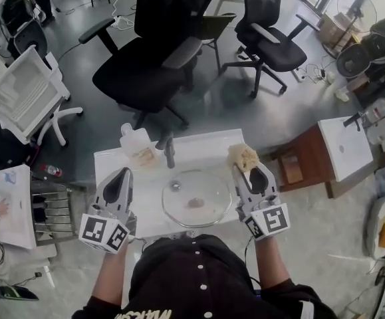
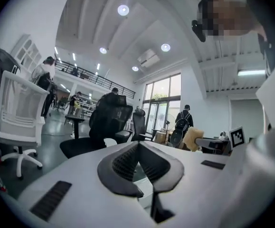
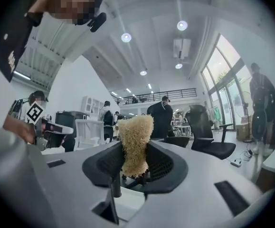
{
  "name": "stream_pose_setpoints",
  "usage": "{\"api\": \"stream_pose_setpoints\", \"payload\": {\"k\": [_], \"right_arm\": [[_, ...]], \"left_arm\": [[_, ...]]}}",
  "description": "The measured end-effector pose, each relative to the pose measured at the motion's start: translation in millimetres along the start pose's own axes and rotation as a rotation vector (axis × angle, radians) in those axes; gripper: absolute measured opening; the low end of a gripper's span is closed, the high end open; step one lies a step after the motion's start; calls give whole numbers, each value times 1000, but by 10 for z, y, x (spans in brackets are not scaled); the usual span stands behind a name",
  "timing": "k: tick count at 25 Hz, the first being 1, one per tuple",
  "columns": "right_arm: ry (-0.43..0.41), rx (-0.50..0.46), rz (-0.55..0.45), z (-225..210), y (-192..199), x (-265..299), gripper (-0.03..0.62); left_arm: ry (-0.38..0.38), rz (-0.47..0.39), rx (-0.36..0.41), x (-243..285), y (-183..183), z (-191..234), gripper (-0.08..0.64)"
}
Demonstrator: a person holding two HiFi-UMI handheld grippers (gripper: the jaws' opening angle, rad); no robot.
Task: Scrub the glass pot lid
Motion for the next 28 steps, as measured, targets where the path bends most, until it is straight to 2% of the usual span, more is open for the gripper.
{"api": "stream_pose_setpoints", "payload": {"k": [2, 4, 9, 28], "right_arm": [[44, 10, -17, -14, -54, -75, 146], [75, -20, -10, -3, -68, -141, 146], [135, -122, 28, 43, -101, -251, 146], [97, -114, 24, 179, -126, -251, 144]], "left_arm": [[-21, -19, 37, -53, -67, -61, 26], [-33, -19, 70, -91, -78, -107, 26], [-36, 18, 86, -134, -65, -119, 26], [-20, 54, 102, -150, 27, -229, 26]]}}
Point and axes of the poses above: the fingertips, and each gripper's own axes: x forward along the fingers, z to its left, y out of its underside, the point moved 8 cm from there along -x, backward along the fingers, and after that the axes turned 3 degrees about -x, right-handed, at the moved point
